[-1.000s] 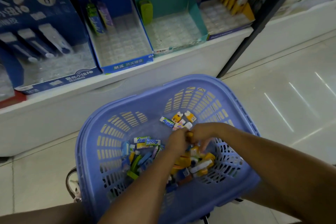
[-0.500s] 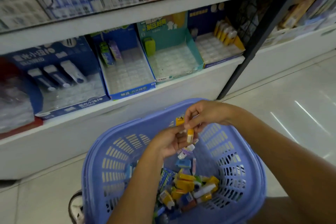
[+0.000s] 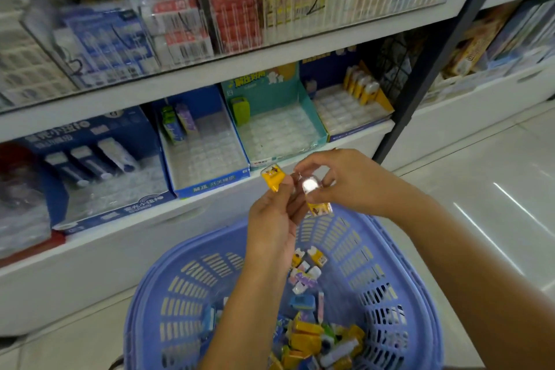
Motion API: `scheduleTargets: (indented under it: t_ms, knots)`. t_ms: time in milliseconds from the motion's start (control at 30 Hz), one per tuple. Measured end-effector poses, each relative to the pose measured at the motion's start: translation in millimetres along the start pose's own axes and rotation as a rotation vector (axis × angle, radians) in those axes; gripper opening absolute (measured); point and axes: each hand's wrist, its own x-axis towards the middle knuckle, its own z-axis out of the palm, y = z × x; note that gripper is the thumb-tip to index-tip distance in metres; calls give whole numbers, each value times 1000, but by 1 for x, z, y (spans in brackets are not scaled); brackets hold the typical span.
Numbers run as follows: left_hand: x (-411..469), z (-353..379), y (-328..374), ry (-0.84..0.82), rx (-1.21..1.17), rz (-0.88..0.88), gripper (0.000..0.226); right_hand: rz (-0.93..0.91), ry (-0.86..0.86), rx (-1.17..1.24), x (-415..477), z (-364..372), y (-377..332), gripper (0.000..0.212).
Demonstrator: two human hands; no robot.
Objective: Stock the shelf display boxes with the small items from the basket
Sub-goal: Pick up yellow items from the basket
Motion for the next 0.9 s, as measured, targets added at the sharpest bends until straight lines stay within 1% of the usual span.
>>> scheduleTargets:
  t_ms: [67, 167, 233, 300, 333, 400, 433, 500, 567, 633, 700, 800, 900]
  knots:
    - [-3, 3, 1, -62, 35, 12, 19, 34, 73, -7, 0, -18, 2, 43]
    - [-3, 2, 6, -132, 167, 4, 21, 79, 306, -113, 8, -58, 16, 29]
    - [-2, 3, 8, -128, 239, 10, 20, 137, 429, -208, 16, -85, 29, 22]
    - [-1, 4, 8, -103, 276, 23, 21, 164, 495, -343, 26, -105, 39, 21]
    - [-1, 4, 8, -96, 290, 26, 21, 144, 507, -435, 33, -112, 44, 22]
    - [-1, 5, 6, -93, 308, 17, 21, 91, 481, -632, 49, -122, 51, 25]
    - [-1, 4, 5, -95, 311, 8, 21, 95, 439, -743, 59, -126, 55, 27]
    - [-1, 3, 4, -104, 309, -5, 21, 185, 298, -973, 77, -131, 60, 34]
    - [0, 1, 4, -124, 312, -7, 22, 295, 138, -1100, 91, -133, 62, 41]
    - [1, -2, 6, -152, 326, -6, 24, 342, 55, -1151, 102, -134, 68, 42]
    - [3, -3, 7, -174, 334, -21, 31, 360, 26, -1183, 109, -135, 72, 39]
    - [5, -3, 7, -188, 312, -77, 47, 311, -2, -1185, 113, -135, 73, 35]
    - [6, 0, 6, -196, 239, -142, 53, 283, -14, -1197, 113, -135, 73, 34]
